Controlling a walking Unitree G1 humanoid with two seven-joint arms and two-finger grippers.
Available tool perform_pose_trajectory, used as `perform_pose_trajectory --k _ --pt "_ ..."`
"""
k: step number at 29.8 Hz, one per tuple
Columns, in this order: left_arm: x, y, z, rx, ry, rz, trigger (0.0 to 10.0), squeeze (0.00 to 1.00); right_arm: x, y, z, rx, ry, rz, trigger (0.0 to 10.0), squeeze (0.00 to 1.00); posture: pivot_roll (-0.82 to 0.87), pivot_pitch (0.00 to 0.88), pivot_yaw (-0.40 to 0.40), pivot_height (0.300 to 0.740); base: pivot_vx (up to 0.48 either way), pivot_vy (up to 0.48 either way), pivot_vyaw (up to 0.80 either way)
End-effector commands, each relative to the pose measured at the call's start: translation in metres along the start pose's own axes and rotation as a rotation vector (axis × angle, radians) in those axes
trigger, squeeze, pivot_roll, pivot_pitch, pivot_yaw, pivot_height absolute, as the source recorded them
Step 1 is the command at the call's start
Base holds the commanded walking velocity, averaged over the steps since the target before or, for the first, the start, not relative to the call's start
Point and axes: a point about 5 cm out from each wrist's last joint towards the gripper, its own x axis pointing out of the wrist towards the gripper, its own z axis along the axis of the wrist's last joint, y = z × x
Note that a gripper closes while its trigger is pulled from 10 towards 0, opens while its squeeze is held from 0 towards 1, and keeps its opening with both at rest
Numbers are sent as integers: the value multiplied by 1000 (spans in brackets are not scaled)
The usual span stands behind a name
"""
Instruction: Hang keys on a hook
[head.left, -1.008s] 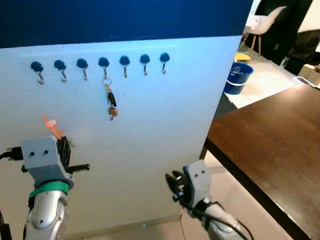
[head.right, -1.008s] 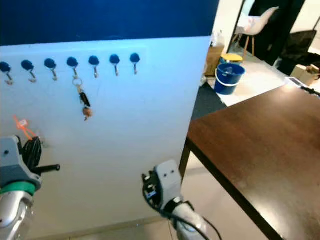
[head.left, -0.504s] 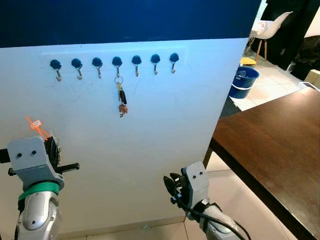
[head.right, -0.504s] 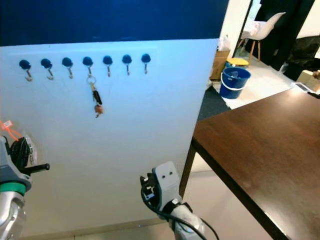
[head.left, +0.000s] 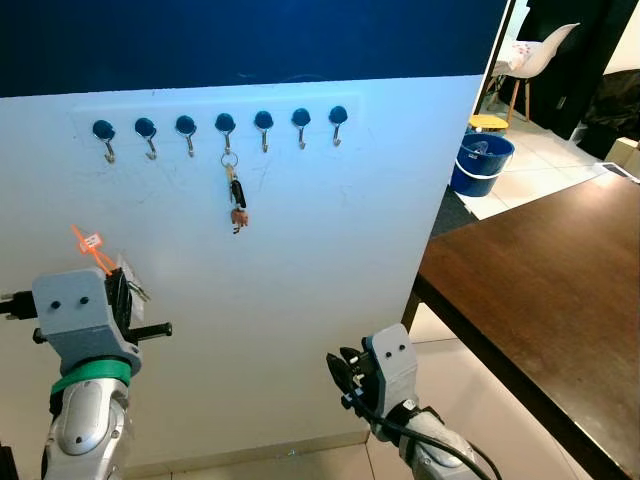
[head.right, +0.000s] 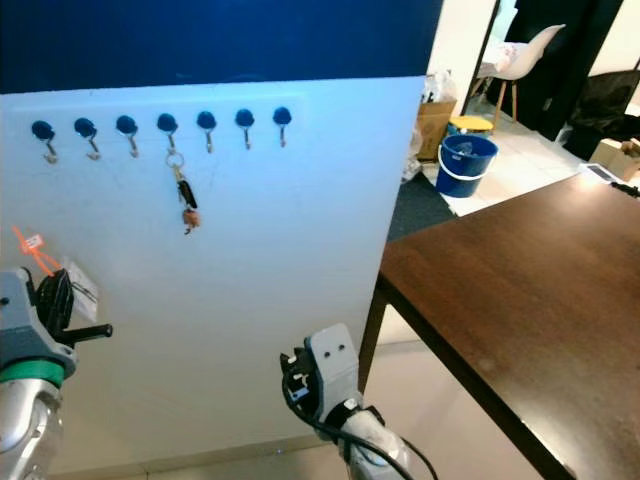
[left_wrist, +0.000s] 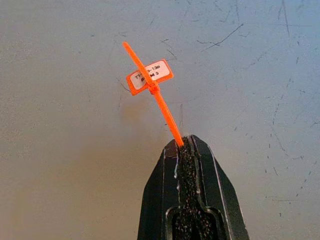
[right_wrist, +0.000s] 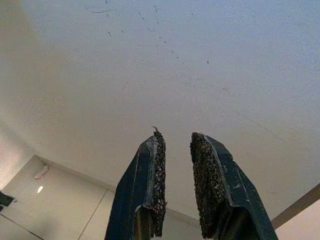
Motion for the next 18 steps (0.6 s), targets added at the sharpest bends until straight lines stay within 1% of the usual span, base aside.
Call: perform_pose_trajectory --k 1,5,15,17,18 --pt "-1 4 -3 -14 11 6 10000 0 1 2 -3 5 8 10 10000 0 -172 96 120 740 0 349 0" --pt "-1 3 -2 -23 9 -3 10000 0 1 2 -3 6 8 10 10000 0 -172 96 120 740 0 377 0" --pt "-2 2 -2 -30 9 -7 10000 0 1 3 -4 8 10 12 10000 0 -170 95 122 740 0 473 0" --pt "-2 3 -2 -8 11 -1 10000 0 1 3 -4 10 10 12 10000 0 -170 95 122 740 0 296 0" --pt "-2 3 2 31 -18 -4 10000 0 1 3 -4 11 10 11 10000 0 -170 95 122 740 0 -480 0"
